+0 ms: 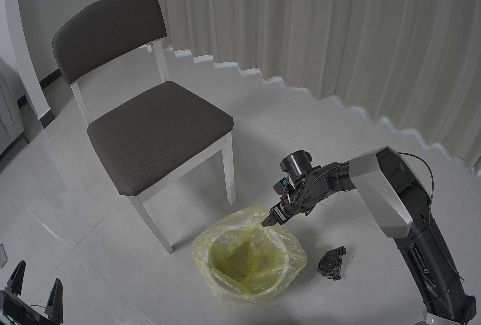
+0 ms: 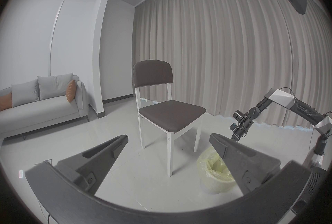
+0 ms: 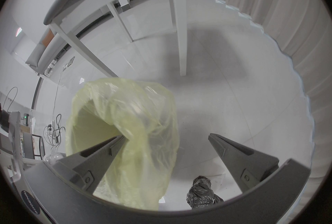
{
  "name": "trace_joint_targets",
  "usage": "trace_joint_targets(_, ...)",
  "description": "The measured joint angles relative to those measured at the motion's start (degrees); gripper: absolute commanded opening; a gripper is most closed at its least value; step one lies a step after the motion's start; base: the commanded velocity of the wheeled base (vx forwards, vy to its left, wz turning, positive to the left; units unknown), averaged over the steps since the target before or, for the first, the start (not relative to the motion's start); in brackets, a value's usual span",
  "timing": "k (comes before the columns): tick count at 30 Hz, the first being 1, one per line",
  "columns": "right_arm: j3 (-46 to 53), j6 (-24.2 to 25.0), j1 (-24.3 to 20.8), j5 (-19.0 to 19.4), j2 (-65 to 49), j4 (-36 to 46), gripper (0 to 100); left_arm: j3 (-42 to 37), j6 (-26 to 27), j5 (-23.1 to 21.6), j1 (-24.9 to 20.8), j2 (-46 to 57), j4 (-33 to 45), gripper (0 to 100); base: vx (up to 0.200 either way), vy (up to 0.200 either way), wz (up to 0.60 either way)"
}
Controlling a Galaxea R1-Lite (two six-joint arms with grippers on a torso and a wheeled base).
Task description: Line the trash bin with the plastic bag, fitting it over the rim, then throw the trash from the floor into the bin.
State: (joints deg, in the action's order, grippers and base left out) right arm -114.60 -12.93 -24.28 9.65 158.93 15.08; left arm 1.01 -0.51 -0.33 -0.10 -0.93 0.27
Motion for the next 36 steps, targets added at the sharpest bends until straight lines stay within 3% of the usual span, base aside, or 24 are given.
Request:
trace_joint_targets(12,0.0,-0.96,3.91,-0.18,5.0,-0.02,100,0.0,0.0,0.0,0.0,0.0,0.0,100,0.0,0.0,0.0)
trace_joint_targets(25,0.0,-0.85,3.34,-0.05,10.28,-0.04,100,0.0,0.0,0.0,0.0,0.0,0.0,100,0.0,0.0,0.0)
trace_joint_targets(36,0.0,-0.15,4.33,-0.22,5.1,1.5,100,0.0,0.0,0.0,0.0,0.0,0.0,100,0.0,0.0,0.0)
